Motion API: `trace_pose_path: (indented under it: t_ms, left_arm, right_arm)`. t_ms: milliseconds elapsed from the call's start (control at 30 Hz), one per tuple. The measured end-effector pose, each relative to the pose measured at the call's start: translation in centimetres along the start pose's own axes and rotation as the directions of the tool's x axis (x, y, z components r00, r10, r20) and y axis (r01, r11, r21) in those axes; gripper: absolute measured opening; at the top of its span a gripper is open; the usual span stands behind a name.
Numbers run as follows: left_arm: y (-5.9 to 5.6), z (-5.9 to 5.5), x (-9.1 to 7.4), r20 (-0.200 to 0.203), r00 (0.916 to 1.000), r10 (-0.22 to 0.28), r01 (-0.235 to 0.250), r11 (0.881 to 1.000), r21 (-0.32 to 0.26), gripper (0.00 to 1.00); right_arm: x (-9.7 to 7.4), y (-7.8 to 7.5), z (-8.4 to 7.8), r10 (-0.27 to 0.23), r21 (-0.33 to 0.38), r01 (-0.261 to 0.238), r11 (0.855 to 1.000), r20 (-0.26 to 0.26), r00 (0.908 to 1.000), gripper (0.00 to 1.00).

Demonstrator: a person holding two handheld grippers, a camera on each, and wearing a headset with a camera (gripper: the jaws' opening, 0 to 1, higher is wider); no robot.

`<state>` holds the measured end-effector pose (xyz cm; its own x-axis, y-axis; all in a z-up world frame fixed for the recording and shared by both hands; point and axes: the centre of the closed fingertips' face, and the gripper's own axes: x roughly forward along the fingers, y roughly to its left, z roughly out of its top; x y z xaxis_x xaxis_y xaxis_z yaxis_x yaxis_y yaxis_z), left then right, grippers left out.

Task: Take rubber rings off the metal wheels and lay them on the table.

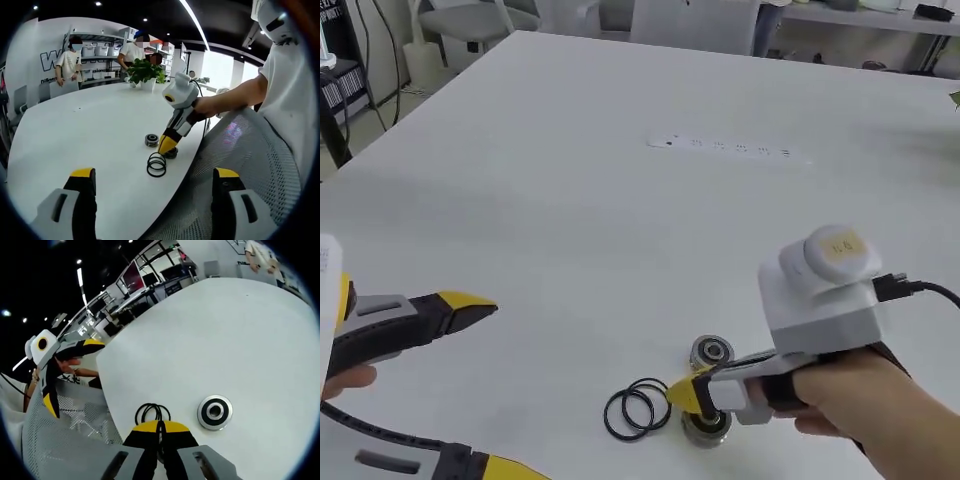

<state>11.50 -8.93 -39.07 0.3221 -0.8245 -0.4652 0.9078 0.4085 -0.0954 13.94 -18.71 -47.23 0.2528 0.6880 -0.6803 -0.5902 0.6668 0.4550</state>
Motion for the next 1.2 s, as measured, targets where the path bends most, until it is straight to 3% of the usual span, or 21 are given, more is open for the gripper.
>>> trace_pose_path:
  t_ms: [633, 1200]
  left_arm:
    - [0.02, 0.01, 0.08, -0.003, 1.0, -0.001, 0.001, 1.0, -0.003, 0.95]
    - [0.0, -0.11, 0.09, -0.008, 1.0, -0.001, 0.001, 1.0, -0.001, 0.95]
  right_arm:
    - [0.24, -0.36, -0.01, -0.056, -0.102, 0.054, 0.993, -0.023, 0.9981, 0.0]
    - [0.45, -0.62, -0.19, -0.107, -0.204, 0.094, 0.974, -0.053, 0.9929, 0.0]
